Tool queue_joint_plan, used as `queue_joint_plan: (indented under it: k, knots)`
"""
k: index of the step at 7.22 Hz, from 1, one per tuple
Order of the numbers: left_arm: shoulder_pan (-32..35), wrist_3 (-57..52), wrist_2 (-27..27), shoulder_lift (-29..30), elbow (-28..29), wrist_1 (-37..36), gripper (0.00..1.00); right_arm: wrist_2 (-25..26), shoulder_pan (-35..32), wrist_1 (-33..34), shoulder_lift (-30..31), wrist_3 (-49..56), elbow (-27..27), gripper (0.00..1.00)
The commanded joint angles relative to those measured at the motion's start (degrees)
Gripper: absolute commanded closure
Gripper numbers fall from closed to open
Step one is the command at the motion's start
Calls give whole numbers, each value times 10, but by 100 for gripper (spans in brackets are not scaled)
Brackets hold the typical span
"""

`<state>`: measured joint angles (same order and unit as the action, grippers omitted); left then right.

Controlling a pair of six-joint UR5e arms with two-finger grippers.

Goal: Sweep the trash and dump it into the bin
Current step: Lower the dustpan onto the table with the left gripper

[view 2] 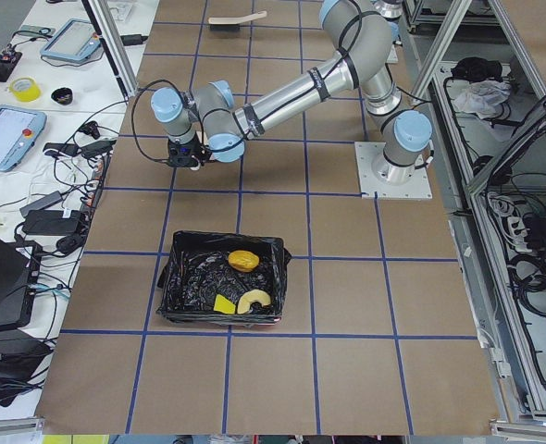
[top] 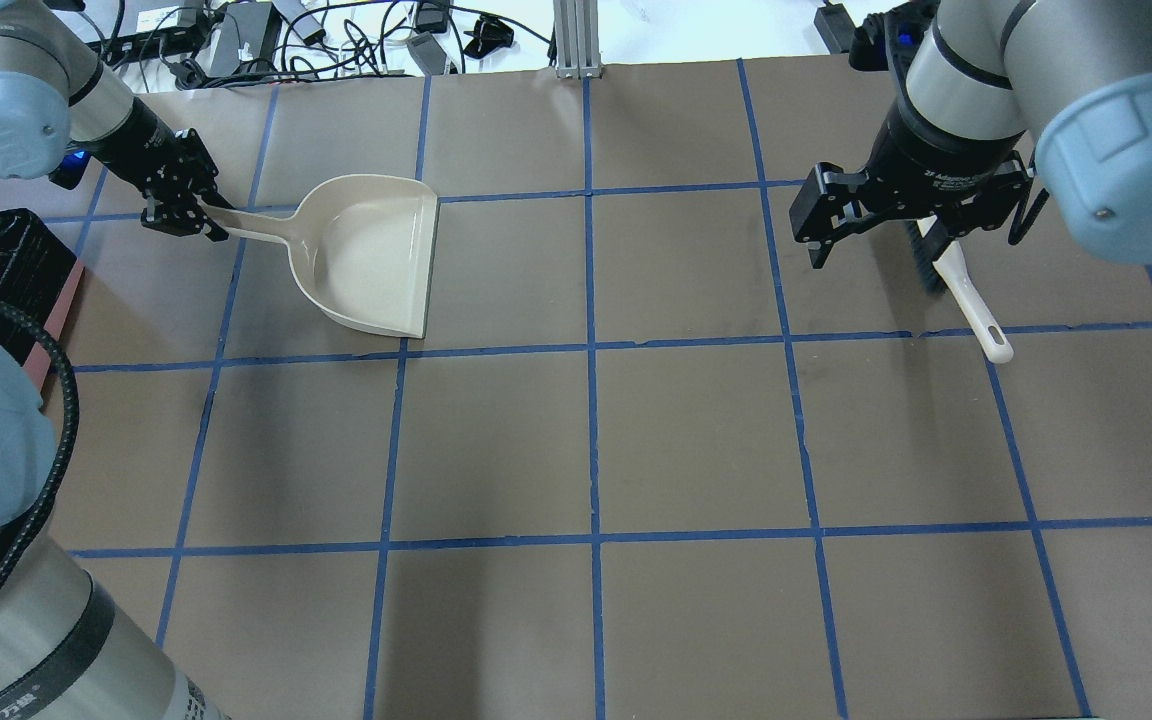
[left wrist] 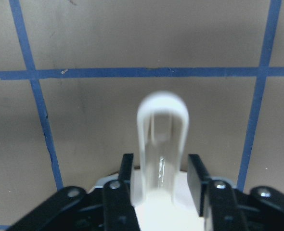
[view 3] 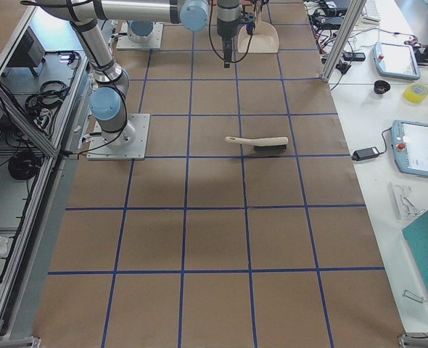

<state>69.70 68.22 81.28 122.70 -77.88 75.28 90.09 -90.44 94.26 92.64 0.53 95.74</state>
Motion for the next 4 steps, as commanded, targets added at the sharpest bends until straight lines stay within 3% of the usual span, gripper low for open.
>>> queue_joint_plan:
  k: [1,4]
  knots:
    - [0,-1,1,3,-2,1,39,3,0,0,0,4,1,0]
    - [0,-1,2,-3,2,2,35,0,0,-1,1,5,1,0]
